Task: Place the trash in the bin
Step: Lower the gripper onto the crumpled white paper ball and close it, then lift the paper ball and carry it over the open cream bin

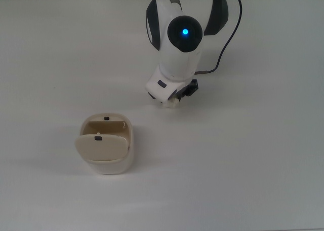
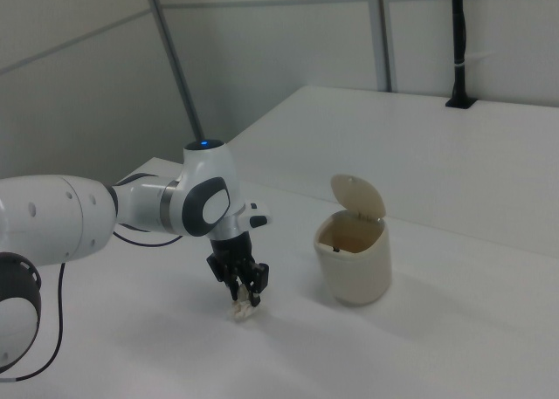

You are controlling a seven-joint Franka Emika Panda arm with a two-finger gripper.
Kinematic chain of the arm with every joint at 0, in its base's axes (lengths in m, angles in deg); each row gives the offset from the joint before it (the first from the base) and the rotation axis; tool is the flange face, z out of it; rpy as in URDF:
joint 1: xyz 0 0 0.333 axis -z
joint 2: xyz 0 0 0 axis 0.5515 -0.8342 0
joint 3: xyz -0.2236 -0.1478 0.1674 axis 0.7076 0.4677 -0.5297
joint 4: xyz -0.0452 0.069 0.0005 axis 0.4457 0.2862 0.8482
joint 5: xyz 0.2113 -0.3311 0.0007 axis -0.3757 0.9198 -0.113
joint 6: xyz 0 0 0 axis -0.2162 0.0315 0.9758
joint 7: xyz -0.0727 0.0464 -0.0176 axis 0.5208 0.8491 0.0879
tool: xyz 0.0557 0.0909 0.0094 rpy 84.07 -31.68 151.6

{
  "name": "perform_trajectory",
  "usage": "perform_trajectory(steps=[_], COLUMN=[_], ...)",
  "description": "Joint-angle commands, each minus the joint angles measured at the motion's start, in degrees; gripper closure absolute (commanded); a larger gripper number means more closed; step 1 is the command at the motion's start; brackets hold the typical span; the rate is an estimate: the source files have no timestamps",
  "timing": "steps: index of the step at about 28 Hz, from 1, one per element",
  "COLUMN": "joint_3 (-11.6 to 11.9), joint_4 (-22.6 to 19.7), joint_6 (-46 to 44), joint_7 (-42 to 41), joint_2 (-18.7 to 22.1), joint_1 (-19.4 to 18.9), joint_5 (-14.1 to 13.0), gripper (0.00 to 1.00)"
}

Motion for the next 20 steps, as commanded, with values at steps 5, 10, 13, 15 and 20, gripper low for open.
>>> perform_trajectory(steps=[5, 10, 13, 15, 20], joint_3=[2.1, 2.7, 2.8, 2.8, 3.1], joint_4=[0.8, 3.3, 5.9, 6.6, 6.4], joint_6=[-1.3, -2.0, -1.0, 0.8, 13.6], joint_7=[1.6, 1.6, 1.5, 1.5, 2.3], joint_2=[8.2, 11.4, 11.2, 10.7, 8.0], joint_1=[2.2, 6.3, 8.5, 9.5, 10.1], joint_5=[0.3, -0.7, -1.7, -1.9, -1.3], gripper=[0.95, 0.94, 0.93, 0.93, 0.93])
